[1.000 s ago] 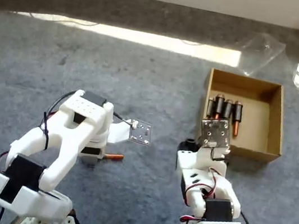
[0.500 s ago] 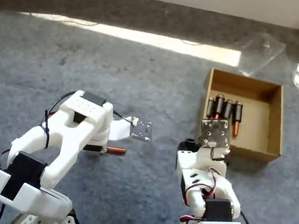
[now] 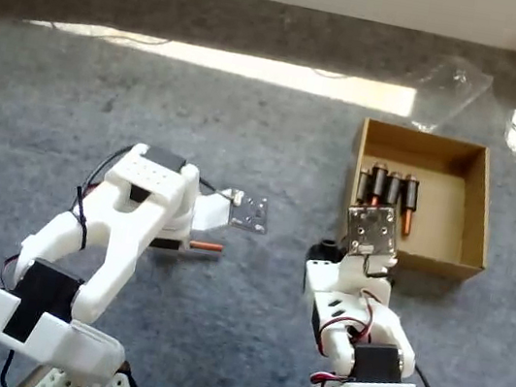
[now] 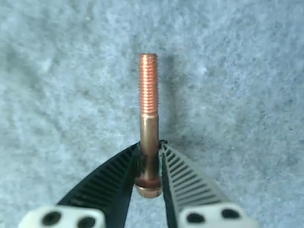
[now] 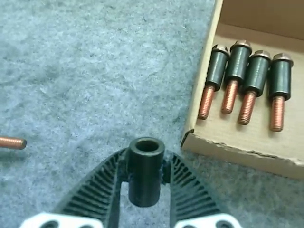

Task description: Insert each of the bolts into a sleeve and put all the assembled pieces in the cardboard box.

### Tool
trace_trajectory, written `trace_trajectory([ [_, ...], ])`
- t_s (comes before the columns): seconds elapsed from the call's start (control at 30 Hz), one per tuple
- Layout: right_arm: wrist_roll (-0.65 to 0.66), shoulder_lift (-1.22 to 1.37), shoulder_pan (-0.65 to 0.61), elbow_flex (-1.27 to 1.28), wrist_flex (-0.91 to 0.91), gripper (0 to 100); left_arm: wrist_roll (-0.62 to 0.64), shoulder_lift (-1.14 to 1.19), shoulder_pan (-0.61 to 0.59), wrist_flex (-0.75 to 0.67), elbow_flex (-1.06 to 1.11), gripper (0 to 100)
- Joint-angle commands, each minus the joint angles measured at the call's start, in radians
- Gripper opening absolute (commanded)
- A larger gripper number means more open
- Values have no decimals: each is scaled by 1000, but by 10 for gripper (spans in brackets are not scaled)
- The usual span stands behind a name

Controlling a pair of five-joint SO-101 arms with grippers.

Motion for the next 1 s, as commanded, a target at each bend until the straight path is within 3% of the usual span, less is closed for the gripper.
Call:
trace_trajectory([
  [0.0,-3,-15,12,-10,-38,4,2,-7,-44,120,-220,45],
  [0.2,-3,-15,12,-10,-38,4,2,4,-102,192,-374,45],
  [0.6,-3,-15,12,-10,-38,4,3,4,-104,190,-297,46],
  [0.8,-3,-15,12,-8,-38,4,3,4,-104,94,-222,46],
  [0.97,-3,-15,12,-8,-38,4,3,4,-104,-103,-159,46],
])
